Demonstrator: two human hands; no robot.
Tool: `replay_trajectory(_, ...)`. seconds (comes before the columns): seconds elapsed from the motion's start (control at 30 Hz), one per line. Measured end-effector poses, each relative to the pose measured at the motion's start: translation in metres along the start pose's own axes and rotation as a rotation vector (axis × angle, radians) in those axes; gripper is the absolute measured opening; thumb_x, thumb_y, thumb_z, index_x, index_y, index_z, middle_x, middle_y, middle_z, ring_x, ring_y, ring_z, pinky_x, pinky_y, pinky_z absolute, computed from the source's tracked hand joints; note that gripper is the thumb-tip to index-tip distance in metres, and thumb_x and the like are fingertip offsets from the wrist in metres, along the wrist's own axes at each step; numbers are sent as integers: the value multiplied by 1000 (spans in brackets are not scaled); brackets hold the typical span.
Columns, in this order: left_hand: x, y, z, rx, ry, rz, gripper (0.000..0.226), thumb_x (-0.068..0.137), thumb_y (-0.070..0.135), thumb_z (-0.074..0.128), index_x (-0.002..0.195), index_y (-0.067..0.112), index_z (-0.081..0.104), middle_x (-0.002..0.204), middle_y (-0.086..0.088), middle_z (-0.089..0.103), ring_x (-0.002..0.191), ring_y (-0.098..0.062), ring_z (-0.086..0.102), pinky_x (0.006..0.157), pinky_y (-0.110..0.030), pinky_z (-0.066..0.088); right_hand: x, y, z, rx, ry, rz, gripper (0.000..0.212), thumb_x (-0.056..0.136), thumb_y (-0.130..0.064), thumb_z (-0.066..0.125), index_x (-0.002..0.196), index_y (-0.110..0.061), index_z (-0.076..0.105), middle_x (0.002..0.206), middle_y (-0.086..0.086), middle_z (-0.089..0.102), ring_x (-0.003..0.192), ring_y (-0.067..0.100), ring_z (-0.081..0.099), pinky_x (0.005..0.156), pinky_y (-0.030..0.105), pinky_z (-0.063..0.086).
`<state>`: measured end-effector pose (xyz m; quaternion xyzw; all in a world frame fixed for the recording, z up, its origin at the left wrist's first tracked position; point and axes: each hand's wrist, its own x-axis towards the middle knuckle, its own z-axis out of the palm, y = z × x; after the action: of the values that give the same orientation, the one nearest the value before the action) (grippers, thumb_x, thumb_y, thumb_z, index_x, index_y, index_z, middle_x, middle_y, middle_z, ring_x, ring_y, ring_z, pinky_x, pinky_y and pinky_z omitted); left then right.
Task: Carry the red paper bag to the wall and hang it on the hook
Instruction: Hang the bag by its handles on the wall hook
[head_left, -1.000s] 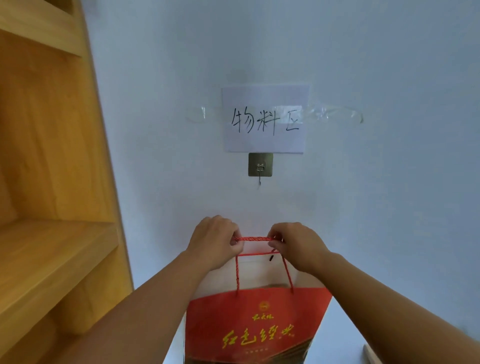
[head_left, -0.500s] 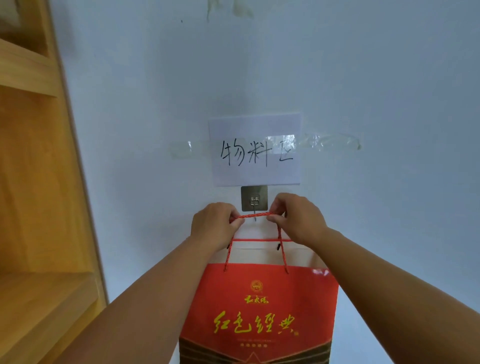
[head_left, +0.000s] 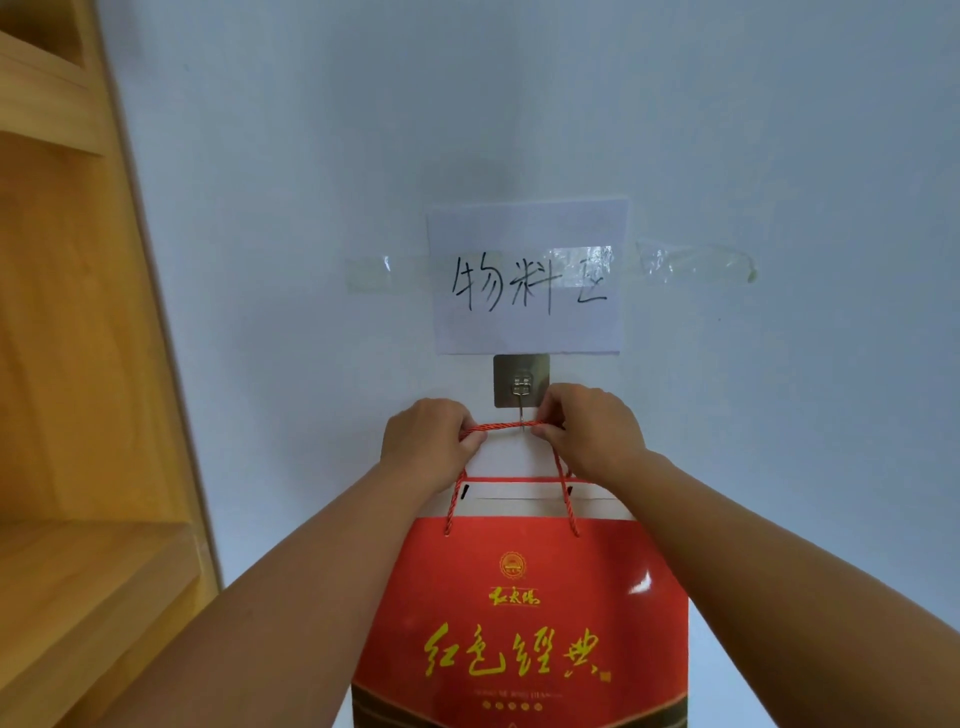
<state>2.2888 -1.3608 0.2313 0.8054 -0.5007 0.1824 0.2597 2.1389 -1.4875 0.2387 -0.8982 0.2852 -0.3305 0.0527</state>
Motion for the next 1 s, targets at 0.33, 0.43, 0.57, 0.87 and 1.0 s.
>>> replay_trajectory(0.33,-21,0,39,58,-3,55,47,98,52,48,69,20,67,67,3,61,66,-14,55,56,-33,41,-15,4,25,-42,24,-24,13,94,-31,66,88,-22,58,83,0,72,72,20,62,83,34,48)
replay_trajectory(0.43,-29,-6,48,20,-38,74,49,99,53,43,71,21,66,68,3,59,63,-12,54,60,-33,51,-18,6,31,-16,62,-59,22,95,-30,66,82,-26,49,70,-5,62,60,16,53,82,35,48)
replay_trajectory(0.57,-33,-9,50,32,-31,81,46,99,55,44,74,22,64,71,3,58,63,-12,53,55,-24,42,-21,8,36,-38,94,-89,22,96,-32,64,82,-25,50,64,-9,56,55,14,50,82,38,49)
replay_trajectory(0.87,-80,9,31,-61,208,102,39,100,53,42,112,23,65,102,4,65,90,-12,57,76,-31,52,-43,4,30,-100,153,-64,42,103,-48,39,84,-18,61,76,-1,67,66,22,61,77,40,45)
replay_trajectory(1.0,-198,26,64,-203,201,299,27,95,41,56,115,26,65,109,9,69,100,-6,59,88,-27,54,-57,11,17,-170,243,-39,41,103,-42,37,80,-16,58,75,4,68,67,29,61,74,42,41)
